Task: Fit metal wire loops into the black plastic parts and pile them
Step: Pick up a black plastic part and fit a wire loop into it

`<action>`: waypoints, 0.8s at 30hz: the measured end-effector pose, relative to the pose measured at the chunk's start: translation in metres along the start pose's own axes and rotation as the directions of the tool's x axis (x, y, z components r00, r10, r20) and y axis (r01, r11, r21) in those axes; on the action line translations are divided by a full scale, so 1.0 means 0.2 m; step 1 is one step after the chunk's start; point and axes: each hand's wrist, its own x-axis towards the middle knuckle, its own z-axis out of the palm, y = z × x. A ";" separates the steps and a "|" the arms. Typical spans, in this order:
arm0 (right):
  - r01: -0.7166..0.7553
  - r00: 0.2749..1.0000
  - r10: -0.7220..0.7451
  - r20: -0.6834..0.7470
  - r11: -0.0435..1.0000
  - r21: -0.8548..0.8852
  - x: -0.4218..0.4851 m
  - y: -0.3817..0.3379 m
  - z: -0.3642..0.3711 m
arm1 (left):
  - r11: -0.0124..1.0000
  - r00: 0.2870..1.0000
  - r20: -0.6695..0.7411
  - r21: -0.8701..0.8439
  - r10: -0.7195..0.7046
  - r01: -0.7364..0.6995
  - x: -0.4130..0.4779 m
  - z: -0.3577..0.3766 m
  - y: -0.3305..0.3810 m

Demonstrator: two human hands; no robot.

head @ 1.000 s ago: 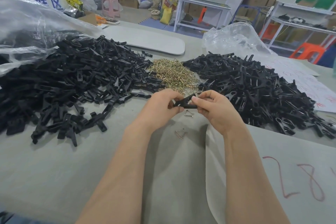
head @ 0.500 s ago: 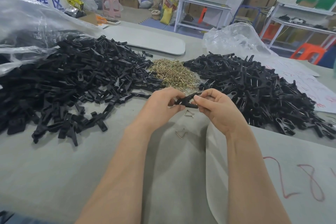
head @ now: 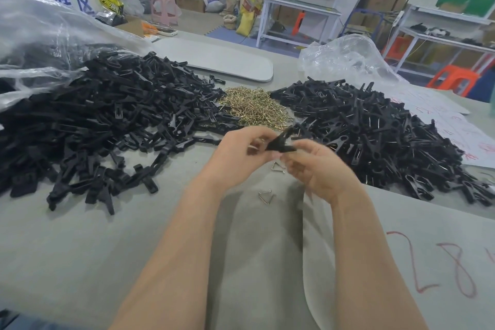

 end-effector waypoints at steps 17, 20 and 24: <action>0.129 0.967 -0.234 -0.106 0.799 -0.587 0.08 0.06 0.16 | 0.948 0.896 -0.328 0.005 -0.300 0.319 0.04 0.00 -0.13; 0.156 0.971 -0.237 -0.028 0.721 -0.675 0.09 0.07 0.19 | 0.947 0.888 -0.348 -0.002 -0.301 0.320 0.04 -0.01 -0.12; 0.162 0.952 -0.295 -0.086 0.720 -0.675 0.08 0.07 0.16 | 0.946 0.884 -0.349 -0.026 -0.312 0.323 0.04 -0.01 -0.12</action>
